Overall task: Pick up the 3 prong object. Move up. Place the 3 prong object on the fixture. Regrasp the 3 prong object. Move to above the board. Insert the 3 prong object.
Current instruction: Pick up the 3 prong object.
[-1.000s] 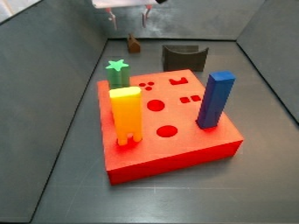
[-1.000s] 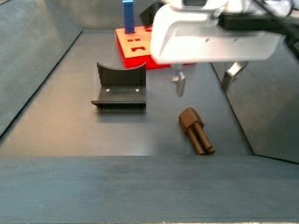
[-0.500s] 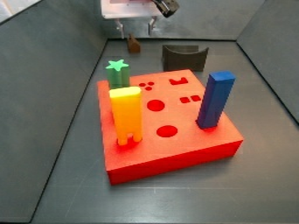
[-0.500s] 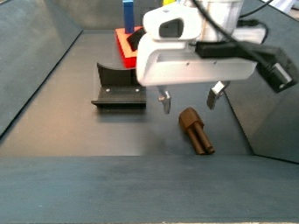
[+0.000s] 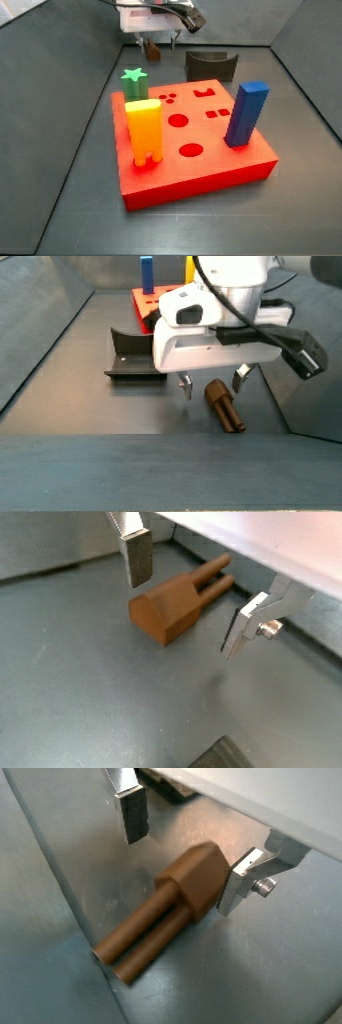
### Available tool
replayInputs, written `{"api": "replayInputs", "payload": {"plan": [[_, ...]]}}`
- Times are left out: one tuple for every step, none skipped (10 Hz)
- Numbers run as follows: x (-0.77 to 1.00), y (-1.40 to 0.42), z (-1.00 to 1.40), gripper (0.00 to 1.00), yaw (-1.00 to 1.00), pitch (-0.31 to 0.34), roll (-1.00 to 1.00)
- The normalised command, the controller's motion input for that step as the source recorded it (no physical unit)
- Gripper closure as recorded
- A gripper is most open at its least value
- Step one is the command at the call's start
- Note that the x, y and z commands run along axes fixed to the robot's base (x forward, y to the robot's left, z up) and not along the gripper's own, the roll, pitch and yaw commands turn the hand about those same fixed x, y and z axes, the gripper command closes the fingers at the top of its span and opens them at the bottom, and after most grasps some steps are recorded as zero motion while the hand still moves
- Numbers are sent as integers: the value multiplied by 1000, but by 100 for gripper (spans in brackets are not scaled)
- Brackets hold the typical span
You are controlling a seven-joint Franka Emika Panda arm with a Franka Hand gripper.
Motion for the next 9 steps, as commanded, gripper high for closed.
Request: {"api": "replayInputs", "payload": {"plan": [[-266, 0, -1000, 0, 117, -147, 66], [-306, 0, -749, 0, 123, -267, 47], [0, 0, 0, 0, 0, -9, 0], [-46, 0, 0, 0, 0, 0, 10], [0, 0, 0, 0, 0, 0, 0], [0, 0, 0, 100, 0, 0, 0], [0, 0, 0, 100, 0, 0, 0], [0, 0, 0, 100, 0, 0, 0], [0, 0, 0, 100, 0, 0, 0]]}}
